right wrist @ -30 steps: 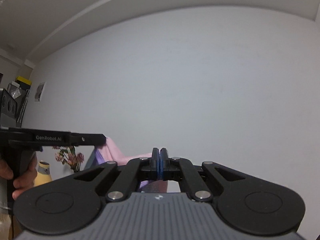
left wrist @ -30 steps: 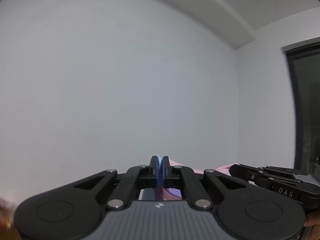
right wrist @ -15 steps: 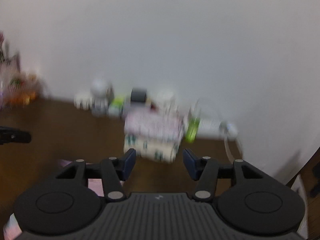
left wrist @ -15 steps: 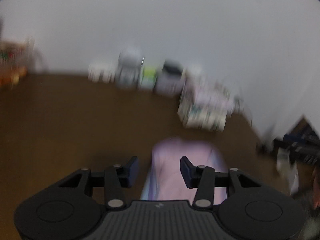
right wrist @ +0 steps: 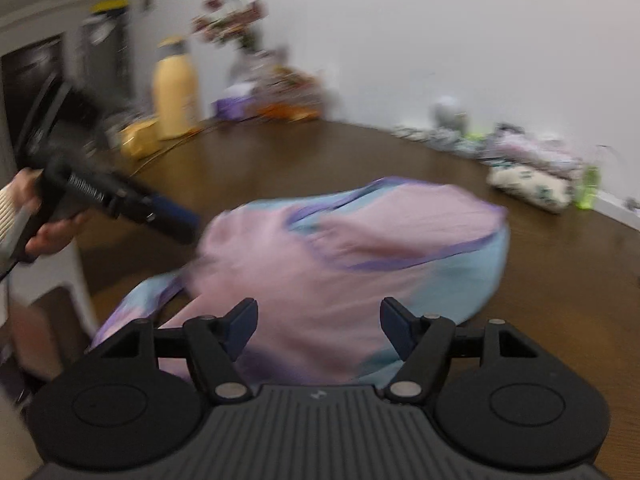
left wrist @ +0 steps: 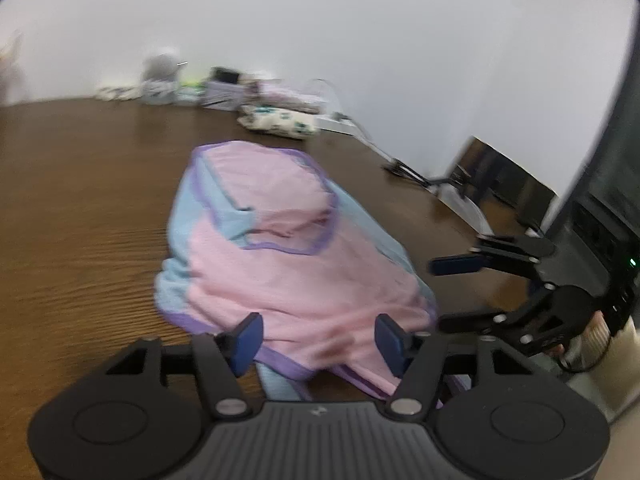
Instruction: Fold clothes
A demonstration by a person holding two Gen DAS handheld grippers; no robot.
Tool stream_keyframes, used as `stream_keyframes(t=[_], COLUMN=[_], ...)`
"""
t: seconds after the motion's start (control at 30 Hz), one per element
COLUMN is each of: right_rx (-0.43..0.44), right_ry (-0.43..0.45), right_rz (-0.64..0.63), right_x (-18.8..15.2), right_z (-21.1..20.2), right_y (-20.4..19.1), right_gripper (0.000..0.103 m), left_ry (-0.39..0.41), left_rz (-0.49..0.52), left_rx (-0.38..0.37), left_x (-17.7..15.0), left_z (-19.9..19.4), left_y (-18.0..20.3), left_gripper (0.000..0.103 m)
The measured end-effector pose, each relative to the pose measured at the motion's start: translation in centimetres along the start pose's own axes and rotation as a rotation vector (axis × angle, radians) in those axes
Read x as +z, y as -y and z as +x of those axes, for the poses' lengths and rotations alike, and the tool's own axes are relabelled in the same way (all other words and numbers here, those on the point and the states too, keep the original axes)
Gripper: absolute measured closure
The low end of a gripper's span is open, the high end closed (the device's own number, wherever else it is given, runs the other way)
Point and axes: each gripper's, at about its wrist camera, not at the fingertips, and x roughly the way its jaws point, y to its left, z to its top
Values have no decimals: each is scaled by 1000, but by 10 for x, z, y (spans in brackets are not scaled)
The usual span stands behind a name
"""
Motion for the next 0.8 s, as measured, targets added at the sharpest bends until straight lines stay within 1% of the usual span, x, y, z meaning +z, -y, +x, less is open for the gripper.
stream_keyframes(t=[0.07,0.13,0.2,0.23,0.27,0.3,0.33,0.37,0.47,0.53,0.57,0.63,0.67,0.7,0.77,0.8], right_rx=[9,15,21,25,32,40,47,54,25,-17,-38,-137,-189,-241,-345,-396], right_ry=[-29,-48,-53,-56,-60,-65,-69,-74,-49,-21,-7,-27,-39,-51,-74,-86], right_rz=[-29,-42,-32,-23,-7,9,26,43,73,82,87,101,108,115,129,135], right_x=[0,-1,-6,-6,-6,-6,-6,-6,2,17,24,36,42,47,59,65], right_z=[4,7,6,7,6,3,1,-2,2,4,5,22,31,40,59,68], right_y=[-7,-13,-19,-19,-19,-19,-18,-18,-4,9,16,36,47,57,78,88], right_gripper=[34,34,38,51,68,76,88,92,96,97,98,98,98,98,97,93], left_ry=[-25,-53,-74,-84,-96,-104,-106,-95,-58,-28,-10,24,36,40,36,32], left_rz=[36,49,54,58,62,56,50,44,25,-3,-14,-24,-28,-33,-37,-42], left_rx=[-7,20,41,28,14,1,-8,-2,19,28,17,18,32,63,129,150], left_x=[-3,-6,-10,-12,-13,-12,-12,-7,9,30,44,67,80,90,109,114], left_z=[5,9,8,9,10,13,18,21,27,28,29,32,38,47,70,82], left_y=[5,2,1,-1,-3,-6,-9,-11,-17,-19,-19,-19,-21,-23,-30,-35], left_gripper=[41,42,51,67,85,93,95,95,96,96,96,96,95,95,88,76])
